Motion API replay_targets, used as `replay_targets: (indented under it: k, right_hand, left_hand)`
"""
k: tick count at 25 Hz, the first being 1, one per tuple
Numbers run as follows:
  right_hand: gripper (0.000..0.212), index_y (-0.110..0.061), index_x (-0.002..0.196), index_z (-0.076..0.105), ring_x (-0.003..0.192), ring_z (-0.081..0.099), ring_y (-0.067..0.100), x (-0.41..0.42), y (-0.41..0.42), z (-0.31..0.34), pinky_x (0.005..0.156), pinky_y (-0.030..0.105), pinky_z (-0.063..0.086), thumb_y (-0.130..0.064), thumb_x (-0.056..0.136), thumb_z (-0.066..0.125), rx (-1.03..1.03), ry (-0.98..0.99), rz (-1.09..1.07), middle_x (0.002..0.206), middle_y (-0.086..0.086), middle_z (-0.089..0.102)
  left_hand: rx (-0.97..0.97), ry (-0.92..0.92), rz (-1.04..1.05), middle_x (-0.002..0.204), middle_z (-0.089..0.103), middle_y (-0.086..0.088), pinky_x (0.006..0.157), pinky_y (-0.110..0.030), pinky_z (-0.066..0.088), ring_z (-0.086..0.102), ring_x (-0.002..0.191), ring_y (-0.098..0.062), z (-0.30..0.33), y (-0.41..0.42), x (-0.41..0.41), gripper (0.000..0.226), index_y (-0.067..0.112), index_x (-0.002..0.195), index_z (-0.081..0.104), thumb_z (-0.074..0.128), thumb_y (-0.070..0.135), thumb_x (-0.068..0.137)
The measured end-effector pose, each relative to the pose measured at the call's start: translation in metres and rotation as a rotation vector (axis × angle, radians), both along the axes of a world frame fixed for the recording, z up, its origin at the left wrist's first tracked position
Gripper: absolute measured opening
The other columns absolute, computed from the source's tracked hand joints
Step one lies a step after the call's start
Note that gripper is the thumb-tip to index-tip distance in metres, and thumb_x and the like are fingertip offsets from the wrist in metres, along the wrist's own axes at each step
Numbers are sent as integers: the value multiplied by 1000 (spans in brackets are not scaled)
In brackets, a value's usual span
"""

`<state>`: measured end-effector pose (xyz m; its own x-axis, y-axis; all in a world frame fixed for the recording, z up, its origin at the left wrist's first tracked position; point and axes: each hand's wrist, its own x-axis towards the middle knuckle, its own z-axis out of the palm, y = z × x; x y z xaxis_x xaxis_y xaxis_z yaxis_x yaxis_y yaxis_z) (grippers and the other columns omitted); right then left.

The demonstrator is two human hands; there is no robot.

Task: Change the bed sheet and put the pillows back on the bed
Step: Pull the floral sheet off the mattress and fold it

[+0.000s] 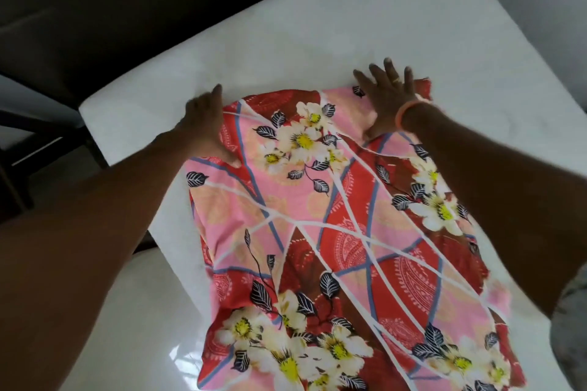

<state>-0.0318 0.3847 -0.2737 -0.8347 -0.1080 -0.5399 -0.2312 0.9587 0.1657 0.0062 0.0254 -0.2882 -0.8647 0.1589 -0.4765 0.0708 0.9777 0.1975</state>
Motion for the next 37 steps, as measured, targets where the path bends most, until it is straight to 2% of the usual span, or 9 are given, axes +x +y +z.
replay_targets:
  k: [4,7,11,16,21,26,32,34,37]
  right_hand:
    - [95,-18,127,45,111,52,33,-35,-14,8,89,41,45,-45,49,93,-16,-200,27,125,10,54]
    - [55,-12,113,59,99,58,30,-36,-16,17,75,27,40,-32,69,85,74,-336,83,115,11,64]
    - [45,-15,125,61,112,60,37,-58,9,64,85,37,49,-30,85,72,54,22,39,125,14,60]
    - [24,-6,111,63,92,64,43,-52,35,124,66,43,42,-12,88,62,-33,491,9,106,20,53]
    - [31,-8,102,64,68,67,39,101,61,112,65,44,44,-5,72,63,-73,530,127,86,17,64]
    - [60,-5,111,72,58,67,38,295,88,80,63,52,55,-14,55,92,-20,427,239,75,15,69]
    - [73,-5,120,68,65,69,35,398,90,53,60,51,55,-14,53,93,10,278,70,88,17,71]
    - [82,-9,140,50,91,70,35,413,83,47,79,55,55,-20,67,85,21,119,12,111,17,68]
    - [80,-18,155,18,129,50,31,413,71,44,110,51,31,-33,86,57,50,-53,-120,139,9,53]
  left_hand:
    - [256,-223,74,113,58,-4,74,-32,46,58,98,-25,-3,7,-19,97,15,127,44,92,54,52]
    - [120,-337,-72,104,69,-13,65,-29,45,63,84,-26,3,13,-26,55,7,102,61,86,44,70]
    - [15,79,-105,103,67,-20,75,-36,48,65,98,-38,51,27,-56,26,12,90,63,73,36,85]
    - [-61,554,-300,106,57,-24,82,-49,49,55,101,-44,123,39,-76,31,-1,104,66,71,23,86]
    - [20,558,-432,77,62,-16,48,-38,51,65,58,-36,119,42,82,25,6,88,65,68,-8,68]
    - [-18,411,-497,62,57,-7,31,-26,42,56,38,-25,90,62,254,38,11,73,66,88,1,43]
    - [-164,218,-415,63,58,-10,41,-32,48,59,46,-30,68,65,366,48,8,75,66,97,12,38]
    - [-231,135,-353,68,60,-14,45,-34,49,59,50,-32,65,55,382,52,5,77,68,97,10,34]
    - [-257,18,-224,81,63,-16,47,-32,51,59,54,-27,67,42,384,56,3,87,69,96,12,39]
